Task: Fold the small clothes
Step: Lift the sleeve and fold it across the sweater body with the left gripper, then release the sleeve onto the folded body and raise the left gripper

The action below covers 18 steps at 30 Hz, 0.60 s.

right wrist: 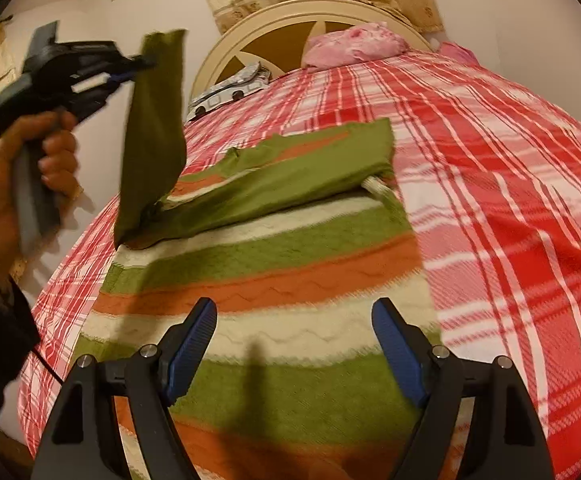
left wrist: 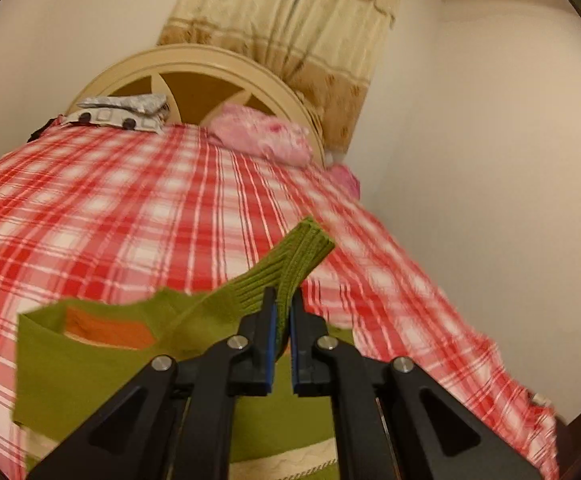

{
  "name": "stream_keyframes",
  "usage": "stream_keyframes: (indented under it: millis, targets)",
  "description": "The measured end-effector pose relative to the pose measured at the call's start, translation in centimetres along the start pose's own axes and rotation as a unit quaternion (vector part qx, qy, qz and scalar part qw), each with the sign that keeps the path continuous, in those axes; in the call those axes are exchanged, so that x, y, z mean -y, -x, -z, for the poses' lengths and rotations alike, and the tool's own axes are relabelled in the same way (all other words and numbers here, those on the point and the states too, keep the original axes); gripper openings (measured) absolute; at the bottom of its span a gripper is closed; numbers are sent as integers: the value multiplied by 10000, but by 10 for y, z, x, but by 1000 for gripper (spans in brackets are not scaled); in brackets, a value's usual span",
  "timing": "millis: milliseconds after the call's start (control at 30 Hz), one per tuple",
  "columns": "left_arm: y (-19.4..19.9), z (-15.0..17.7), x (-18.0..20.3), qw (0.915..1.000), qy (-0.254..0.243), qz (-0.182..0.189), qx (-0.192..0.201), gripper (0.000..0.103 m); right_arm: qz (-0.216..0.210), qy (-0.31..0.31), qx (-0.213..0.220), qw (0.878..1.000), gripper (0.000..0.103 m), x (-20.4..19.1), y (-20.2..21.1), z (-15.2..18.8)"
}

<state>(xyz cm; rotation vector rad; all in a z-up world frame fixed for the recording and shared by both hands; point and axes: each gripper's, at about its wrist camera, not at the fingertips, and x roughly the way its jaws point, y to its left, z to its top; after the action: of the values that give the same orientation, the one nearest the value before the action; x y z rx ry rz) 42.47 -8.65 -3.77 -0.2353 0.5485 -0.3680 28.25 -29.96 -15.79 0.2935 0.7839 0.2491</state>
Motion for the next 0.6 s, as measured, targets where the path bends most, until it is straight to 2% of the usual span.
stream_keyframes:
  millis: [200, 333, 400, 500, 567, 600]
  targets:
    - [-41, 30, 25, 9985, -328, -248, -364, 5, -103, -247, -13, 9996, 80, 9, 0, 3]
    - [-58, 44, 37, 9950, -622, -158, -762, 8, -195, -325, -49, 9993, 80, 13, -2, 5]
    - [-55, 47, 41, 9942, -724, -169, -776, 13, -233, -376, -42, 9990, 80, 16, -3, 5]
    - [-38, 51, 35, 9944, -739, -80, -749, 34, -296, -424, 0, 9987, 80, 18, -2, 5]
    - [-23, 56, 27, 9944, -825, -183, -629, 56, -329, -456, 15, 9984, 80, 20, -1, 5]
    - [-14, 57, 19, 9941, -879, -270, -583, 60, -331, -462, 18, 9984, 80, 20, 0, 5]
